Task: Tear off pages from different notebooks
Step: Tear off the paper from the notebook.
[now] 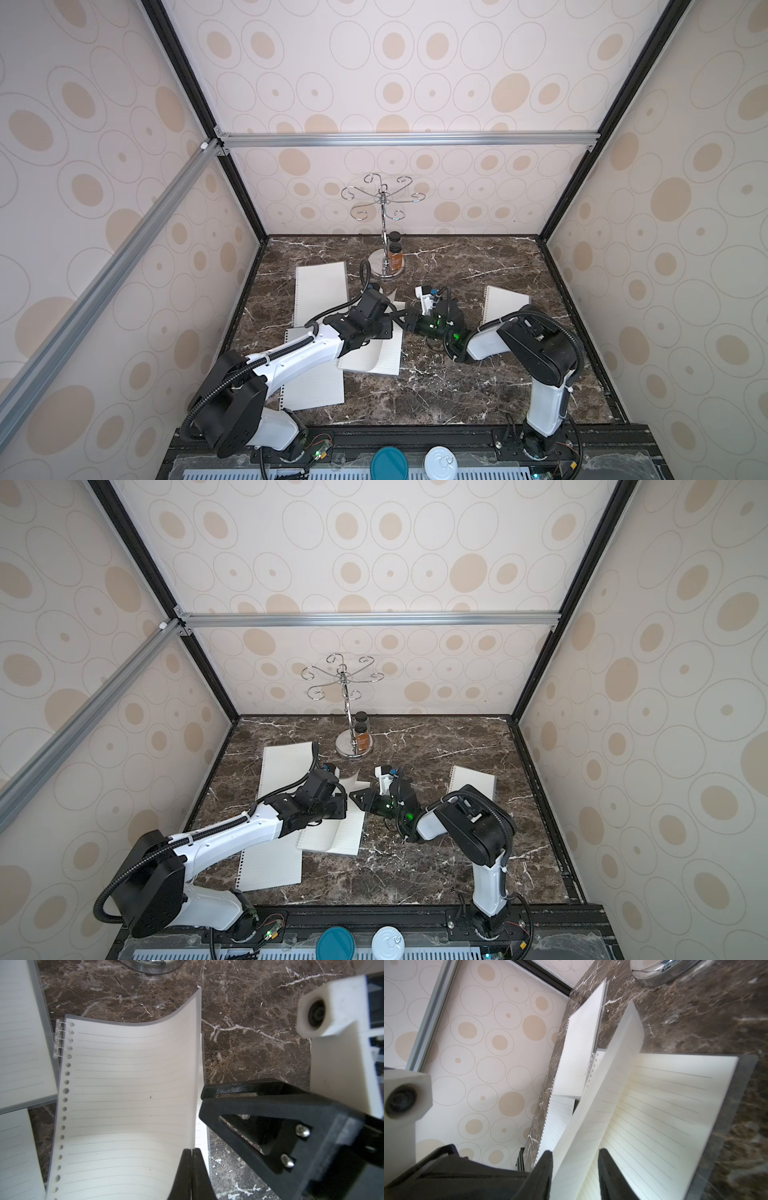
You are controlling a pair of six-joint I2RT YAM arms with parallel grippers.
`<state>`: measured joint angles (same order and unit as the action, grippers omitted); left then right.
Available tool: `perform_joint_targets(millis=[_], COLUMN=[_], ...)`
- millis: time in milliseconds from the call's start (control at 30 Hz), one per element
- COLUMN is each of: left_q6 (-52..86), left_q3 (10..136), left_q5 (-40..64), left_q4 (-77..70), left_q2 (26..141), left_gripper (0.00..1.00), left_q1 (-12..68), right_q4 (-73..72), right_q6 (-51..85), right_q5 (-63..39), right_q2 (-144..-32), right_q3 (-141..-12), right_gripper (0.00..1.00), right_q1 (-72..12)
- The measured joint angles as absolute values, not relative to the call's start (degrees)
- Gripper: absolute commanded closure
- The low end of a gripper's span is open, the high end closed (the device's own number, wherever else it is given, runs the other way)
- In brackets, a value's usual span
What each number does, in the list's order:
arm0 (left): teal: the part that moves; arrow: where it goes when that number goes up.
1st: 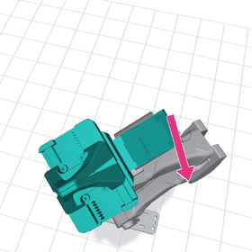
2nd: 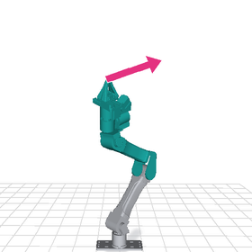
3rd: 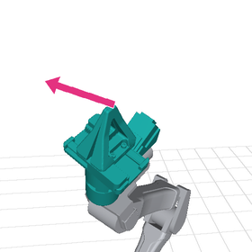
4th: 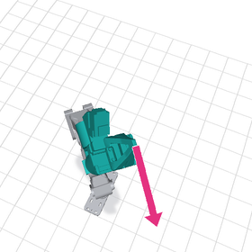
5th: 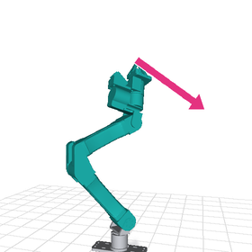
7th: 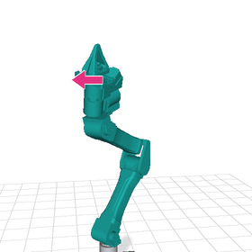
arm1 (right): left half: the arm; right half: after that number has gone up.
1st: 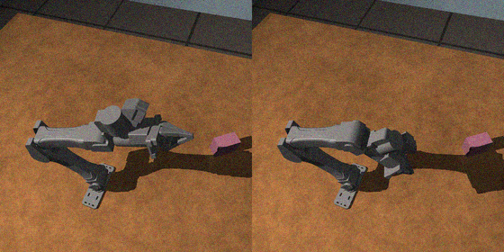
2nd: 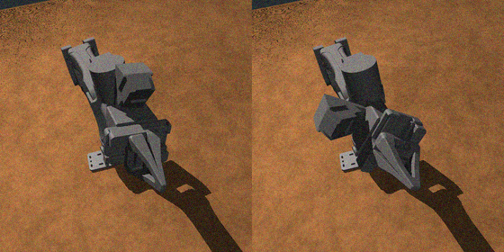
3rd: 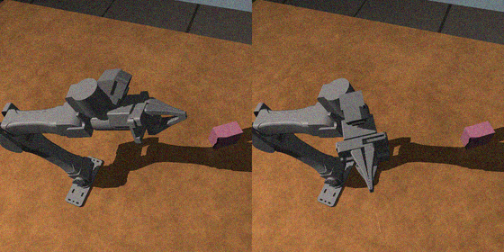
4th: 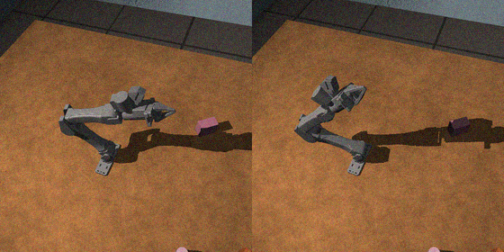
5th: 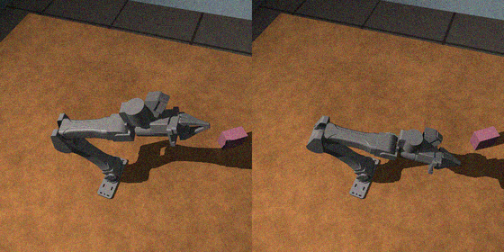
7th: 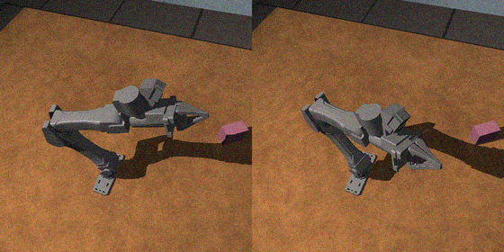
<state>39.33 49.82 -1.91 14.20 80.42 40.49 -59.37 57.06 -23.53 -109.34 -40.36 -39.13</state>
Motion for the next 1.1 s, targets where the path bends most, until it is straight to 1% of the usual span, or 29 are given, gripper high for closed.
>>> perform_joint_targets(millis=[467, 667, 767, 867, 967, 1067, 1100], left_q6=[39.31, 39.29, 39.18, 39.13, 39.13, 39.13, 39.13], left_q3=[49.74, 49.74, 49.74, 49.74, 49.74, 49.74, 49.74], left_q5=[-1.56, -1.56, -1.54, -1.52, -1.52, -1.5, -1.5], left_q4=[14.2, 14.17, 14.17, 14.17, 14.2, 14.17, 14.2], left_q2=[80.42, 80.42, 80.44, 80.42, 80.42, 80.42, 80.42], left_gripper=[1.0, 1.0, 1.0, 1.0, 1.0, 1.0, 1.0], left_q1=[40.18, 40.1, 40.1, 39.99, 39.9, 39.88, 39.88], right_q4=[-59.64, -59.66, -59.64, -59.61, -59.55, -58.54, -58.08], right_q6=[57.19, 57.47, 57.47, 57.49, 57.49, 57.32, 57.21], right_q5=[-23.55, -23.46, -23.33, -23.31, -23.29, -22.87, -22.65], right_q2=[-110.32, -111.37, -111.37, -111.37, -111.37, -111.37, -111.37], right_q3=[-40.8, -40.99, -40.99, -40.99, -40.97, -40.97, -40.97], right_gripper=[0.67, 0.78, 0.82, 0.83, 0.82, 0.73, 0.72], right_q1=[-39.88, -39.92, -39.92, -39.92, -39.94, -40.01, -40.05])
